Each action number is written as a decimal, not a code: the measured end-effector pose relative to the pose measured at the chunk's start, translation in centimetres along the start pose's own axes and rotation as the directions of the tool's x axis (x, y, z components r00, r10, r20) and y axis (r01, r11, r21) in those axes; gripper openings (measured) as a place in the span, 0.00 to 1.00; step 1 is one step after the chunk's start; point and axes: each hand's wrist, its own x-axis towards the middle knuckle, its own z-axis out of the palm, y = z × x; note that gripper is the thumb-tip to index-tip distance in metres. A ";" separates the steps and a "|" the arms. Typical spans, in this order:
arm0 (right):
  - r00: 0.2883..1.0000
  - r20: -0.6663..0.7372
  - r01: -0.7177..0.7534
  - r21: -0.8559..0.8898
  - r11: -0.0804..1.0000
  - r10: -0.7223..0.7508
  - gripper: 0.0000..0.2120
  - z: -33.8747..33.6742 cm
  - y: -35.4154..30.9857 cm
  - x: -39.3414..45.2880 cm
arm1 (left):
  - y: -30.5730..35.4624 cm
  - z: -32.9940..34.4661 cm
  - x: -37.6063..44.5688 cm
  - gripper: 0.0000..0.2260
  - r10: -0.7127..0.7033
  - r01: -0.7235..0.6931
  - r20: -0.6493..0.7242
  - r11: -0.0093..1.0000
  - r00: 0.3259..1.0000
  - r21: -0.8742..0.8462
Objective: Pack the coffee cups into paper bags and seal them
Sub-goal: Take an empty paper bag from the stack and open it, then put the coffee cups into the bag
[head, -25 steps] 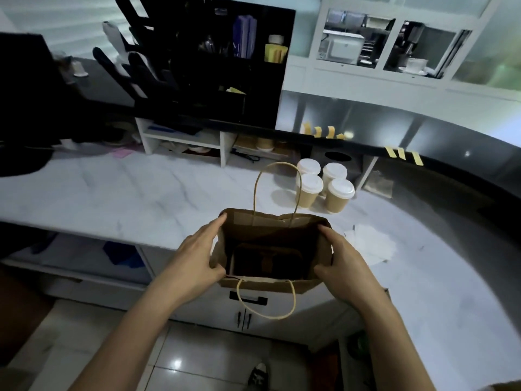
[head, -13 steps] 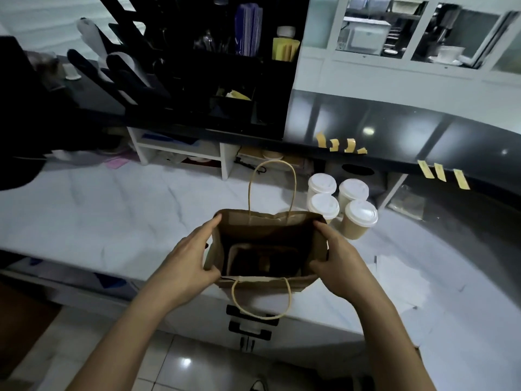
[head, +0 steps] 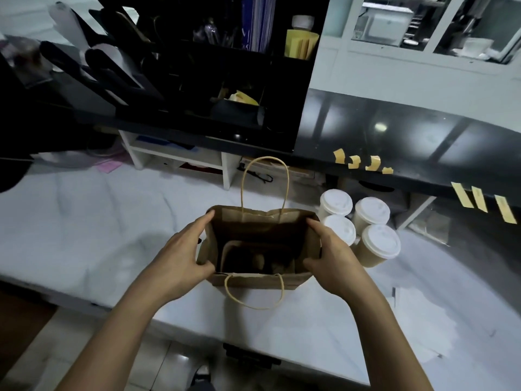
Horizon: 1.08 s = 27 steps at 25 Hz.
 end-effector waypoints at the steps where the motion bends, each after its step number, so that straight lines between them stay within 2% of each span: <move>1: 1.000 -0.007 -0.002 -0.002 1.000 0.002 0.41 0.0 -0.3 0.5 | -0.2 -0.4 0.8 0.43 -0.001 0.001 0.009 1.000 1.000 0.003; 10: 0.992 -0.068 -0.101 0.038 0.994 0.103 0.40 1.3 -4.0 4.1 | -1.4 -4.5 8.7 0.44 0.084 -0.093 0.105 0.993 0.991 0.079; 15: 0.986 -0.091 -0.137 0.049 0.989 0.141 0.39 2.6 -5.3 5.2 | -2.4 -5.9 10.6 0.42 0.135 -0.145 0.115 0.986 0.984 0.086; 21: 0.969 -0.149 -0.187 0.076 0.979 0.197 0.35 3.2 -5.2 6.0 | -2.9 -5.9 11.9 0.36 0.245 -0.249 0.144 0.968 0.959 0.014; 27: 0.971 -0.166 -0.161 0.086 0.983 0.173 0.30 2.0 -4.8 6.7 | -2.7 -4.9 12.5 0.37 0.254 -0.259 0.201 0.966 0.946 -0.001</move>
